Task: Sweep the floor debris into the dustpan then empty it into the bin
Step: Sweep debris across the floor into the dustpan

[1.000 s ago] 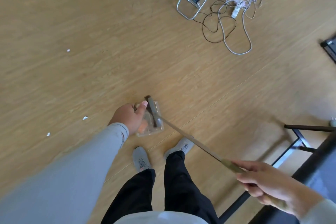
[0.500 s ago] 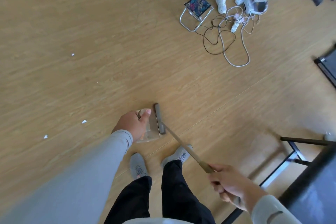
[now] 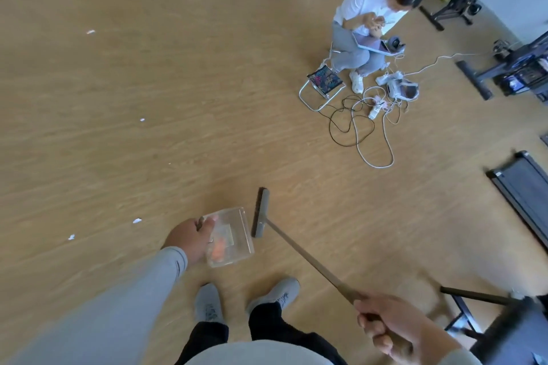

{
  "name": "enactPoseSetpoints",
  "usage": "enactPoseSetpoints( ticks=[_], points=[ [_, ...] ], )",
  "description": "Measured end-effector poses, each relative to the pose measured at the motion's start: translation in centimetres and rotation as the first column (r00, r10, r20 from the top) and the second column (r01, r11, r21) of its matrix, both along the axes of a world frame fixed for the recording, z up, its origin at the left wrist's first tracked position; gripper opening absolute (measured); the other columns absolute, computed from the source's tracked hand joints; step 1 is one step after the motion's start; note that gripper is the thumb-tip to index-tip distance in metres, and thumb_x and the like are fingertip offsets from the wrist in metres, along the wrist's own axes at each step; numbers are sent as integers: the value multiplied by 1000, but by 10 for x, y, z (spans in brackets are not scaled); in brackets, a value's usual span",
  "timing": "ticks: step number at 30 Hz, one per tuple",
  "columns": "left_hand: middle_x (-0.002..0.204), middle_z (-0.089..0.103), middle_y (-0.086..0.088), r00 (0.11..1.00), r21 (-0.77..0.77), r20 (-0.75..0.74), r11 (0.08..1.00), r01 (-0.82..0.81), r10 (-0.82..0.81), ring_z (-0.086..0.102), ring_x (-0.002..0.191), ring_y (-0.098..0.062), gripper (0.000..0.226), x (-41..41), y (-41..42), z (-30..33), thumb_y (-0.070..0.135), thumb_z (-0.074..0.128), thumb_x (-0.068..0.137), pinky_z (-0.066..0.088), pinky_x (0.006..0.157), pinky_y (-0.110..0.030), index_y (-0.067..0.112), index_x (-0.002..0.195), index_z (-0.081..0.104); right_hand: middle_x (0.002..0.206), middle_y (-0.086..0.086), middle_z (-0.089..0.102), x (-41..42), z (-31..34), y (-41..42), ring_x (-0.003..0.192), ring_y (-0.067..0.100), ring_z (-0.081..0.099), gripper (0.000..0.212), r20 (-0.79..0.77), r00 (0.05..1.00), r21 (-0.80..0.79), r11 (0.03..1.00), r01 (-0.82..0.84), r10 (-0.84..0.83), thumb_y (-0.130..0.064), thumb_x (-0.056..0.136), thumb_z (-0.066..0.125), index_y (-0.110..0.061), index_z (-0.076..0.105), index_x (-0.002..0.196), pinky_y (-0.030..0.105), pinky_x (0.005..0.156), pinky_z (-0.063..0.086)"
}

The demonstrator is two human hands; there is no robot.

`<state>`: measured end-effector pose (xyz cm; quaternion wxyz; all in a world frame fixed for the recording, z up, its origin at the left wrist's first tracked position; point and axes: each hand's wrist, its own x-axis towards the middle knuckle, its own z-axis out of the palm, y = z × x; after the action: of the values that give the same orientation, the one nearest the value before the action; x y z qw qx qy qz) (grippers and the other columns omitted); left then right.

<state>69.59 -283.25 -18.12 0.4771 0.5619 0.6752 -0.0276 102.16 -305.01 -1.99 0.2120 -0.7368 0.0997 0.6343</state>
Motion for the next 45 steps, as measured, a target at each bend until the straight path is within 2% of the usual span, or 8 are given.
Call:
enactPoseSetpoints(
  ticks=[4, 12, 21, 27, 31, 37, 41, 45],
  points=[
    [67, 54, -4, 991, 22, 26, 991, -128, 128, 60, 70, -39, 63, -41, -1, 25, 65, 37, 102, 41, 70, -35, 13, 72, 55, 61, 12, 50, -7, -5, 18, 43, 16, 39, 21, 115, 977, 14, 983, -185, 182, -3, 99, 56, -9, 69, 115, 21, 36, 26],
    [61, 57, -5, 969, 80, -40, 967, -240, 244, 56, 60, -26, 69, -59, -34, 36, 70, 33, 100, 39, 59, -35, 12, 72, 58, 55, 11, 51, -2, -51, 84, 41, 18, 36, 16, 298, 800, -38, 844, -535, 521, -7, 100, 51, -6, 65, 107, 25, 41, 30],
    [75, 62, -7, 916, 58, -88, 920, -389, 392, 59, 74, -28, 64, -30, -74, 23, 68, 36, 100, 41, 70, -37, 11, 83, 62, 58, 7, 48, 113, -45, 101, 42, 15, 38, 20, 240, 759, -72, 790, -608, 606, -7, 97, 59, -15, 69, 112, 20, 40, 27],
    [65, 58, -6, 879, 51, -118, 887, -459, 462, 56, 65, -28, 63, -16, -85, 16, 68, 36, 100, 40, 62, -37, 16, 70, 52, 61, 14, 47, 179, -43, 91, 47, 19, 33, 33, 249, 713, -56, 745, -665, 655, -8, 96, 63, -26, 64, 124, 23, 43, 25],
    [66, 65, -6, 873, 46, -148, 885, -464, 465, 62, 65, -27, 62, -6, -85, 7, 72, 34, 98, 38, 57, -35, 20, 73, 56, 59, 13, 47, 175, -62, 94, 43, 18, 32, 29, 252, 754, -16, 782, -623, 606, -7, 98, 60, -16, 65, 125, 22, 43, 23],
    [76, 68, -8, 884, 10, -177, 899, -438, 433, 63, 71, -24, 60, 13, -92, -16, 73, 31, 98, 40, 60, -37, 21, 81, 57, 52, 10, 52, 145, -105, 123, 40, 18, 35, 49, 357, 590, -106, 659, -745, 724, -13, 99, 55, -24, 49, 145, 23, 42, 29],
    [75, 67, -8, 868, 43, -178, 885, -464, 464, 61, 71, -25, 64, 8, -92, -23, 74, 34, 97, 40, 62, -38, 18, 86, 62, 62, 14, 55, 105, -137, 141, 39, 18, 36, 25, 303, 507, -174, 570, -803, 807, -4, 97, 47, -2, 58, 120, 26, 42, 31],
    [73, 68, -9, 845, 63, -181, 863, -501, 504, 62, 68, -26, 61, -11, -101, -26, 73, 37, 97, 39, 57, -36, 19, 84, 62, 63, 12, 53, 61, -136, 119, 39, 17, 33, 18, 119, 513, -131, 525, -841, 850, -3, 93, 48, -11, 56, 107, 25, 42, 30]
  ],
)
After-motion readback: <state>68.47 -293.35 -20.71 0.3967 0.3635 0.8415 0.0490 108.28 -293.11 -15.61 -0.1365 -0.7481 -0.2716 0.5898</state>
